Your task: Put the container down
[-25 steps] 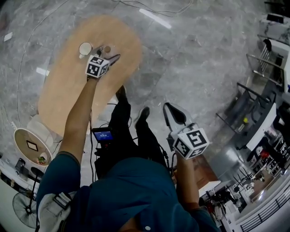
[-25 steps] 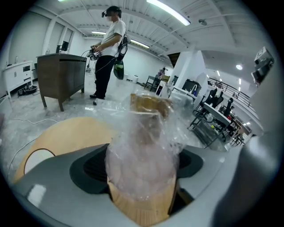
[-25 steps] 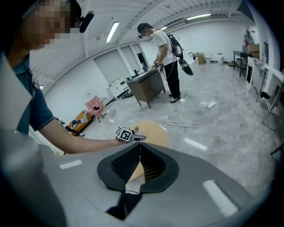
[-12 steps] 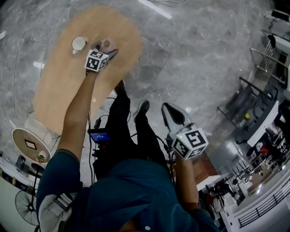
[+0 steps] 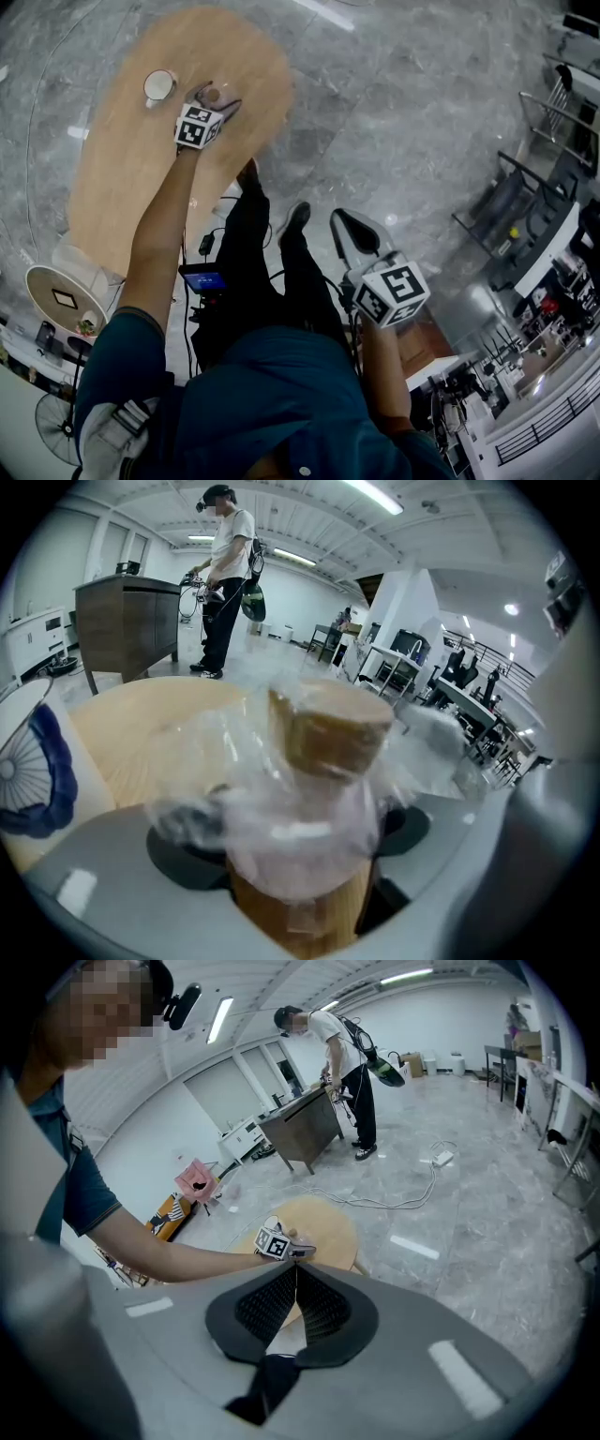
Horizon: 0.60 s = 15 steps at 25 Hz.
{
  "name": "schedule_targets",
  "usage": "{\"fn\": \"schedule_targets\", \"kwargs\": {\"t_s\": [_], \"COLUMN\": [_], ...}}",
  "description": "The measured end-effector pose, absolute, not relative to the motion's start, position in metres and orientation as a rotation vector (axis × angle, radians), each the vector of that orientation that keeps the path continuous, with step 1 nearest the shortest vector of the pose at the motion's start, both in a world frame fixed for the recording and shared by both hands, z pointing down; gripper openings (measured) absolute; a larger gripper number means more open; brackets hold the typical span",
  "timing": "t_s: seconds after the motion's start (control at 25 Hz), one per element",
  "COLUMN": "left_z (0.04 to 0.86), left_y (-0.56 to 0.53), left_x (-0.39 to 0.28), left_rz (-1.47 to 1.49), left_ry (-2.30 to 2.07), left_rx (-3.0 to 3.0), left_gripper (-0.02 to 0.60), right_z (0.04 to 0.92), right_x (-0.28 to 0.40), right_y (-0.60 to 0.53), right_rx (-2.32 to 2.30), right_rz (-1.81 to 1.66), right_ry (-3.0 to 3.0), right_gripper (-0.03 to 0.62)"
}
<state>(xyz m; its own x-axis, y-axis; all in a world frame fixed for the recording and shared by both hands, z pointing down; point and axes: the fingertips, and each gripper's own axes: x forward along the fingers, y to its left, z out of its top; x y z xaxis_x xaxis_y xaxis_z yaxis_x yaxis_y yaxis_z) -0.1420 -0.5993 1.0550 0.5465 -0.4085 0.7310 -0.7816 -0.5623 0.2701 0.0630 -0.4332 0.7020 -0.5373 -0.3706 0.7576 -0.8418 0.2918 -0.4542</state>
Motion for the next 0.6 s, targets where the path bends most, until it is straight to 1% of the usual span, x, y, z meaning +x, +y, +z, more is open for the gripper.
{"fn": "schedule_targets", "kwargs": {"t_s": [0.32,0.6], "left_z": [1.061,1.045], "left_y": [-0.586,-0.574], "left_x": [-0.144,-0.149], "left_rz": [0.952,0.962], "left_ry": [-0.906,-0.942], "left_rx": [2.211,2.193], "left_gripper": [0.408,0.405], "right_z": [0.695,0.685], "right_x": [0.065,0.076], "right_y": [-0.427,-0.42], "right_rx": [1.057,1.031], "right_rz": [1.177,1.162], "right_ry": [-2.073,-2.108], "right_gripper": [0.011,0.011]}}
